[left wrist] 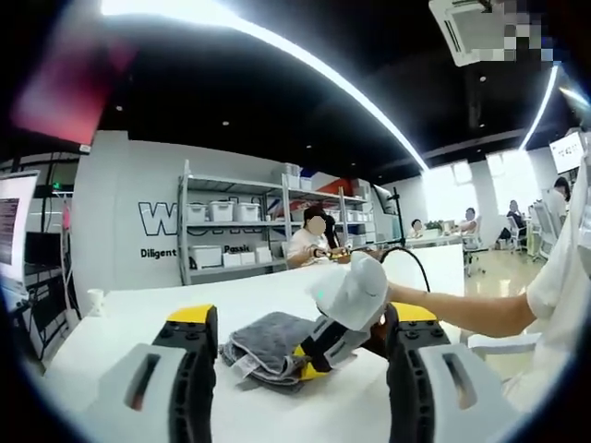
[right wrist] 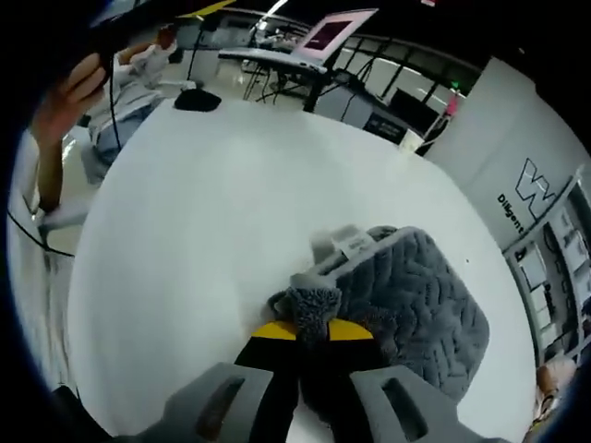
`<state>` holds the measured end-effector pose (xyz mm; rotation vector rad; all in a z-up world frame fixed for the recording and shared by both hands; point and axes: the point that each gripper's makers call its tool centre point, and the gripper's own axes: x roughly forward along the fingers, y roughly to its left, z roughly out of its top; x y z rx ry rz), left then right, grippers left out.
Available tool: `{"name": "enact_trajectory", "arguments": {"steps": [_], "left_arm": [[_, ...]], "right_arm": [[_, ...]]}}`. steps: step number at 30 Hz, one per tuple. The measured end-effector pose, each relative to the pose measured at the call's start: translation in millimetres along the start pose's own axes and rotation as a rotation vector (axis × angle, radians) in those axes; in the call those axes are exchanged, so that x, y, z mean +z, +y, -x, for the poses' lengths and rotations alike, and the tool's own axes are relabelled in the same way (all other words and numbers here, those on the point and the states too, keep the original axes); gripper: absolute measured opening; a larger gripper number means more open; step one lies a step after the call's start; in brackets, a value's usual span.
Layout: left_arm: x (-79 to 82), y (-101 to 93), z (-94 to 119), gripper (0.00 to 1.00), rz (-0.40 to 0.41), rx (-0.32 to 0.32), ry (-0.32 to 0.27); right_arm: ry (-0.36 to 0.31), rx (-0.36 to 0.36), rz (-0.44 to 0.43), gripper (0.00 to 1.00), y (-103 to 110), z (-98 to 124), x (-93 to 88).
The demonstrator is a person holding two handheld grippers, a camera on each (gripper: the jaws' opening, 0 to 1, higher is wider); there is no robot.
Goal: Open the folded towel by lifting each exposed corner and separating the folded layers until the towel lies flat within the target outline without major curled edges
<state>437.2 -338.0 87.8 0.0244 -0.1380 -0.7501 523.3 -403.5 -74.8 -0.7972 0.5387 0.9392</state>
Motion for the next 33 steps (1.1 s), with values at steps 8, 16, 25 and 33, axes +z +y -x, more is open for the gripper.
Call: {"name": "enact_trajectory", "arguments": {"steps": [8,16,25,33], "left_arm": [[1.9,0.6,2.1,0.72,-0.003,0.005,-0.004],[1.1,-0.5,1.6,0.72,-0.004,0.004,-0.001],[-5.1,-4.5,-3.3,0.72,-0.001,-0.006,0.013],[-19.3,-2.0,-11.3,0.72,0.012,-0.009,0.039]], "right_arm": [[-0.006,-0.003,-0.003,0.01,10.4,6.2,-1.8],[-0.012,0.002,0.016,0.01,24.1,16.9,-4.3],[-0.169,-0.011,0.040,0.02,24.1,32.5,2.7],[-0.378,-0.040,-0.053,0.01,9.0,60.7,18.9]]}}
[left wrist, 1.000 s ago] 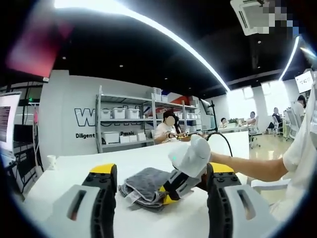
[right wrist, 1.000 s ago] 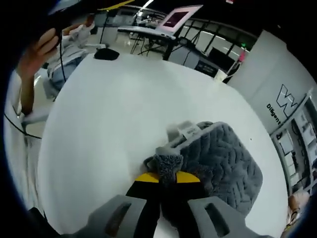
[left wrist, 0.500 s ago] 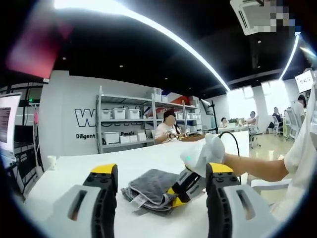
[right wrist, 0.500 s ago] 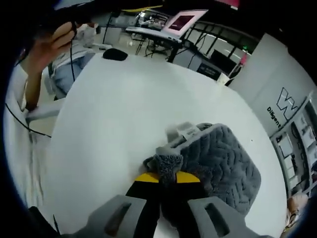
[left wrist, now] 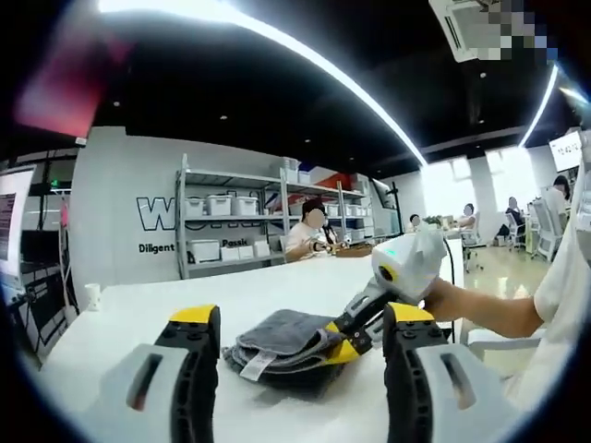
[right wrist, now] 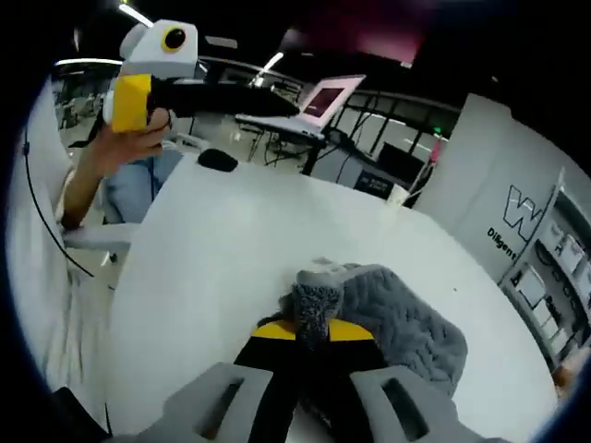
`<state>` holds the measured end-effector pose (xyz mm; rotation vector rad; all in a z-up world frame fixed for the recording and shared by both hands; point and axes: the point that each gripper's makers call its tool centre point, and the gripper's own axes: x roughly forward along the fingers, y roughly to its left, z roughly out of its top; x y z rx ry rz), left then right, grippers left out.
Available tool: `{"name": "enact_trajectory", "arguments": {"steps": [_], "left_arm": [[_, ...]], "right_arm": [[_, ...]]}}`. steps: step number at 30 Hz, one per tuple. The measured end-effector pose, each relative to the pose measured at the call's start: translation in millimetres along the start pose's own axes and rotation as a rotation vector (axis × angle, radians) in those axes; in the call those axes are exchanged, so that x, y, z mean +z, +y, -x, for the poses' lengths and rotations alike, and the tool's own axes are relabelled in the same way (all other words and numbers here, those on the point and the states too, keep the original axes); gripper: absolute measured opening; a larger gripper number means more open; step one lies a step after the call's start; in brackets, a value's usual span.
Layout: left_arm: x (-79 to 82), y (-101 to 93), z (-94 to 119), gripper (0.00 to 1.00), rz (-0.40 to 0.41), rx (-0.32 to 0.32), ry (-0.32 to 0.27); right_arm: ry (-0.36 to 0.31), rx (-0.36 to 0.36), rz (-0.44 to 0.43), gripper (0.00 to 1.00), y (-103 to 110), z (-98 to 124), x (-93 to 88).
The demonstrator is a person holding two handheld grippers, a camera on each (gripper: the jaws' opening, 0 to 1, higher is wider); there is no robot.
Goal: Open the folded towel by lifting each exposed corner and separating the folded layers until the towel lies flat within the target outline without major curled edges
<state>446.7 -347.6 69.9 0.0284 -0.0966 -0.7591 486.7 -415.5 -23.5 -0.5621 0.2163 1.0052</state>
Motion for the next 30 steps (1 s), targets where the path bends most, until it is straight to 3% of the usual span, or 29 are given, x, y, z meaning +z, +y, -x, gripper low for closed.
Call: {"name": "enact_trajectory", "arguments": {"steps": [4,8,13,20,21,24,25,27,28,30], "left_arm": [[-13.9,-4.2,-8.8,0.71,0.018,-0.009,0.044],[-20.3,-21.7,-16.2,0.62,-0.021,-0.060,0.075],[-34.9,-38.8,-30.3,0.65,-0.033,-0.097,0.117],[-56.7,-55.6,-58.2,0.61,-0.044,-0.171,0.211],[-58.6,-55.2,-61.8,0.62,-0.057,-0.168,0.221],[-82.2,-50.1,-69.5,0.78,-0.078,-0.129,0.356],[-85.1,-48.5,-72.6,0.81,-0.090,-0.121,0.364],[-94.0,-49.3,-77.0,0.74,-0.107,-0.146,0.401],[-96.9,-50.0,-78.9,0.65,-0.092,-0.157,0.414],[-98.7,-52.1,-84.3,0.59,-0.056,-0.187,0.429]], "right_arm": [[-0.044,-0.008,-0.017,0.01,-8.1,9.7,4.5],[-0.147,-0.050,-0.060,0.02,-19.8,25.1,12.9],[-0.183,-0.064,-0.080,0.02,-32.1,39.1,13.7],[-0.244,-0.096,-0.153,0.02,-49.0,53.5,16.8],[-0.252,-0.097,-0.162,0.02,-50.1,55.0,17.4],[-0.289,-0.116,-0.183,0.02,-53.8,61.7,21.2],[-0.294,-0.118,-0.183,0.02,-54.4,62.7,21.6],[-0.303,-0.121,-0.195,0.02,-55.6,63.1,22.2],[-0.305,-0.116,-0.198,0.02,-55.1,62.8,22.1],[-0.306,-0.115,-0.196,0.02,-55.0,62.8,22.3]]}}
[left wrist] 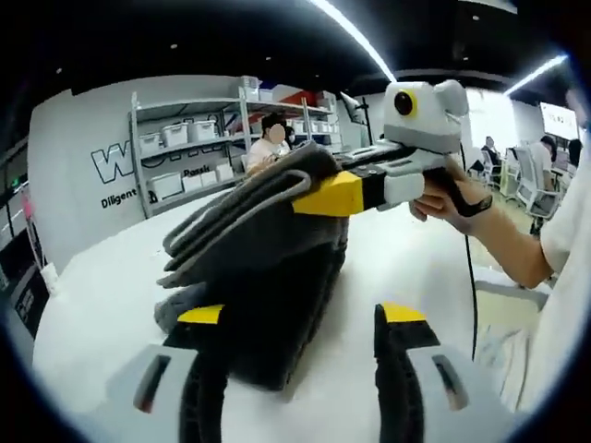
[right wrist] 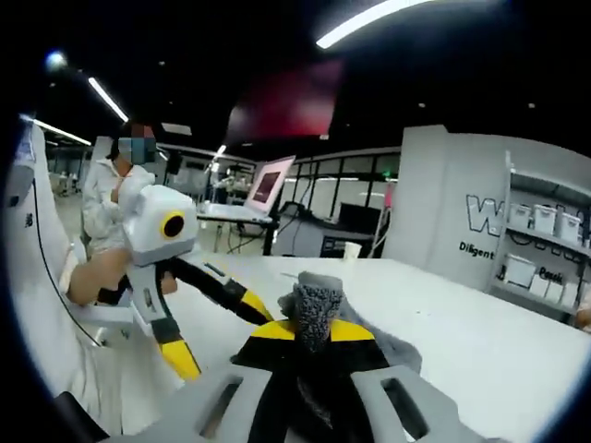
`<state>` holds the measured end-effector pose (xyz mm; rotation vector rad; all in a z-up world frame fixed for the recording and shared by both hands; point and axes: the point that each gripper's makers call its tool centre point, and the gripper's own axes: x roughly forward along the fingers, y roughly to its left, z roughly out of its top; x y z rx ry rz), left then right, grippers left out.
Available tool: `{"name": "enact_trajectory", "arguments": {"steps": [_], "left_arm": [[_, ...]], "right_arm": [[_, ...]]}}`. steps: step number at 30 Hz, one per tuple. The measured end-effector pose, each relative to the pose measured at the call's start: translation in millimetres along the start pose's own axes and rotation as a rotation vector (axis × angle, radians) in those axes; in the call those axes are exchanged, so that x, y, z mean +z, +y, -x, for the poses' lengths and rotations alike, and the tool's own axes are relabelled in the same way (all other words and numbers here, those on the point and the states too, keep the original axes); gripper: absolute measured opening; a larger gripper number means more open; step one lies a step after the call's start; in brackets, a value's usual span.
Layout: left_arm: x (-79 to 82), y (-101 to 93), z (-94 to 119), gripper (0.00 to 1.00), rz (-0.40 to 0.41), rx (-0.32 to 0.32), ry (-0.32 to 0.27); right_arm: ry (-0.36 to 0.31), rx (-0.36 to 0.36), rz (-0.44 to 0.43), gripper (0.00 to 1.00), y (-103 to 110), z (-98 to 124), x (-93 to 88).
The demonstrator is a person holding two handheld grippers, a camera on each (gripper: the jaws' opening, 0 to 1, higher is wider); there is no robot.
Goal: Open the folded towel by lifting each exposed corner and separating the folded layers until the towel lies flat within the target outline without major curled edges
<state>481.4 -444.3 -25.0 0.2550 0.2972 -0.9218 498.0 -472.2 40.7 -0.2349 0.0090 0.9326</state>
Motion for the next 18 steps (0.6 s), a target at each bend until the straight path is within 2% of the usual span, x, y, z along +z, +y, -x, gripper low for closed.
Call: {"name": "enact_trajectory", "arguments": {"steps": [2,3,4,7,8,10,12,13,15,16,18], "left_arm": [[7.7,8.6,-4.4,0.62,-0.006,0.030,-0.010],[8.3,13.3,-6.3,0.63,-0.022,0.044,0.009],[5.3,17.0,-9.2,0.60,-0.051,0.032,0.064],[2.4,21.2,-18.1,0.46,-0.056,-0.015,0.123],[0.5,24.1,-21.2,0.45,-0.035,-0.010,0.146],[0.2,28.2,-26.6,0.45,-0.047,-0.005,0.156],[-4.6,31.8,-29.9,0.38,-0.042,0.003,0.145],[-5.0,30.5,-32.6,0.30,-0.042,-0.007,0.131],[-5.9,26.8,-34.1,0.17,-0.141,-0.046,0.120],[-3.0,29.1,-34.3,0.13,-0.127,-0.032,0.094],[2.7,31.7,-34.7,0.13,-0.133,0.004,0.053]], "right_arm": [[-0.016,-0.015,0.021,0.02,-1.5,1.8,3.4],[-0.034,-0.030,0.030,0.02,-3.7,3.1,6.7],[-0.057,-0.046,0.030,0.03,-5.9,5.2,10.2],[-0.076,-0.048,0.011,0.03,-6.9,6.7,12.2],[-0.078,-0.044,0.007,0.03,-6.4,6.4,11.9],[-0.076,-0.043,0.008,0.03,-6.0,5.9,11.1],[-0.074,-0.041,0.012,0.03,-5.7,5.7,10.7],[-0.072,-0.043,0.013,0.03,-6.1,5.3,11.4],[-0.076,-0.044,0.025,0.03,-6.6,5.7,13.6],[-0.077,-0.047,0.025,0.03,-7.2,6.3,13.8],[-0.075,-0.049,0.028,0.03,-7.4,7.8,12.4]]}}
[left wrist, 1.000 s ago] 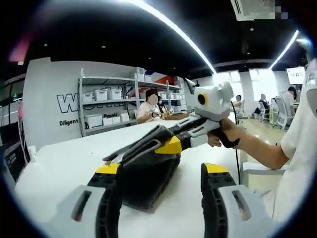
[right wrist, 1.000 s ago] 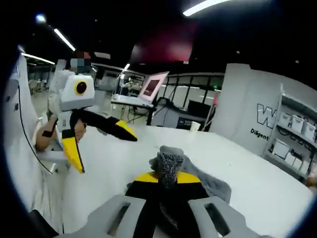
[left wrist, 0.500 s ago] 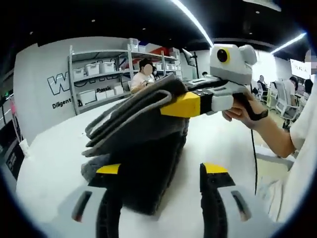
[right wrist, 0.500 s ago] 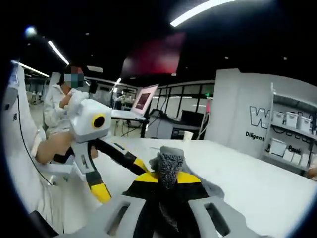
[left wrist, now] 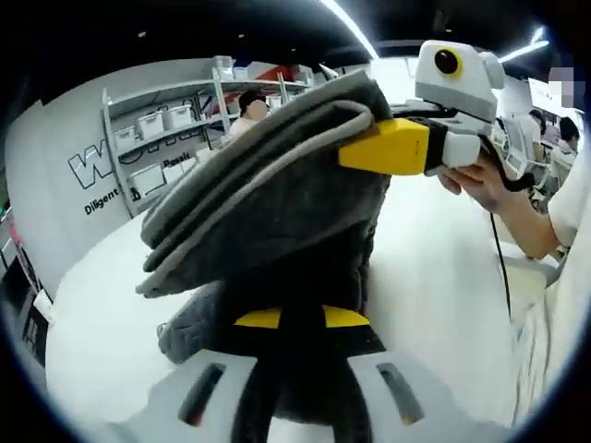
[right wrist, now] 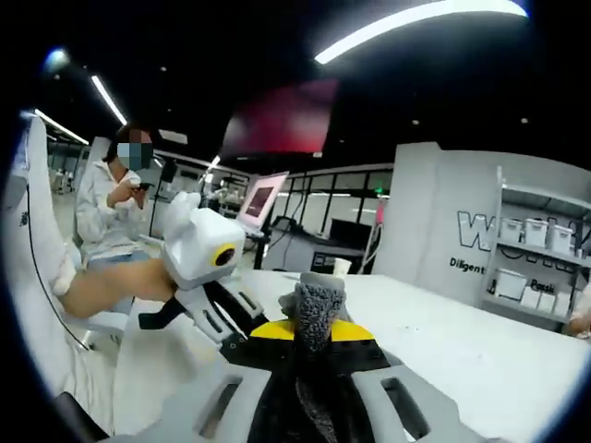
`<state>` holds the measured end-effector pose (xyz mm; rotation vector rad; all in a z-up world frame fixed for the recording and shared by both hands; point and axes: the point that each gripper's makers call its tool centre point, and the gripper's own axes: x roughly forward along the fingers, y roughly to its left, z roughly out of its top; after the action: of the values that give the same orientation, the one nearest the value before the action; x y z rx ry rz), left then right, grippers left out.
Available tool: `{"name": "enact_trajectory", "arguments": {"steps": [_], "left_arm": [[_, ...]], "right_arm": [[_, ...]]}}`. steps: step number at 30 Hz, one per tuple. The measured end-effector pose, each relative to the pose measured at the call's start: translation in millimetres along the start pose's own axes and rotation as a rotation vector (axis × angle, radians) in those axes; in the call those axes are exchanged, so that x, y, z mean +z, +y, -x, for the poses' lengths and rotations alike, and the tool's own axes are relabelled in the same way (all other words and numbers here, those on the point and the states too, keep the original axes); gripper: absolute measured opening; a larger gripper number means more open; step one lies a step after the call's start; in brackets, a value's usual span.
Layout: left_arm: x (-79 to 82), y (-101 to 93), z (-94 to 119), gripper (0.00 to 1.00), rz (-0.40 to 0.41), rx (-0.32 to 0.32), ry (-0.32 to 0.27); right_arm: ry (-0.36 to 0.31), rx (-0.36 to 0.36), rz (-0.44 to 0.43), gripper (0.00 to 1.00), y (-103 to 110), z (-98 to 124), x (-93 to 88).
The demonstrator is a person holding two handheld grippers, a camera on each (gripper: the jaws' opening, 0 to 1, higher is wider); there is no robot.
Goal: Open the folded towel by lifting each exposed corner and separating the folded layers until the towel lies flat within the target outline without major curled edges
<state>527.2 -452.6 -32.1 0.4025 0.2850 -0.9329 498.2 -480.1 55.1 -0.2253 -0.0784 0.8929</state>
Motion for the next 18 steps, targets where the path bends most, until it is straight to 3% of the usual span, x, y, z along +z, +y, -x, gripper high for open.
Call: {"name": "enact_trajectory", "arguments": {"steps": [2,4,6,8,9,10,16,18], "left_arm": [[10.9,6.9,3.5,0.11,-0.041,0.059,-0.058],[28.1,10.9,11.0,0.07,-0.091,0.102,-0.152],[35.4,6.2,17.5,0.01,-0.166,0.087,-0.182],[38.1,0.3,21.5,0.01,-0.197,0.068,-0.201],[41.8,-6.4,21.9,0.01,-0.267,0.039,-0.233],[42.5,-5.6,22.3,0.01,-0.281,0.050,-0.242],[15.8,2.0,7.7,0.01,-0.249,0.053,-0.139],[-0.2,11.6,2.4,0.01,-0.235,0.107,-0.040]], "right_arm": [[-0.004,-0.009,0.012,0.03,-2.0,1.9,-0.1],[-0.010,-0.019,0.005,0.03,-5.4,5.4,2.0],[-0.024,-0.020,-0.007,0.03,-7.0,8.7,5.2],[-0.020,-0.025,-0.008,0.03,-7.9,9.8,6.3],[-0.018,-0.028,-0.005,0.03,-8.4,10.5,6.5],[-0.018,-0.031,-0.007,0.03,-9.4,11.5,7.4],[-0.018,-0.048,-0.013,0.03,-18.4,19.0,11.1],[-0.016,-0.052,-0.014,0.03,-22.4,21.5,11.2]]}}
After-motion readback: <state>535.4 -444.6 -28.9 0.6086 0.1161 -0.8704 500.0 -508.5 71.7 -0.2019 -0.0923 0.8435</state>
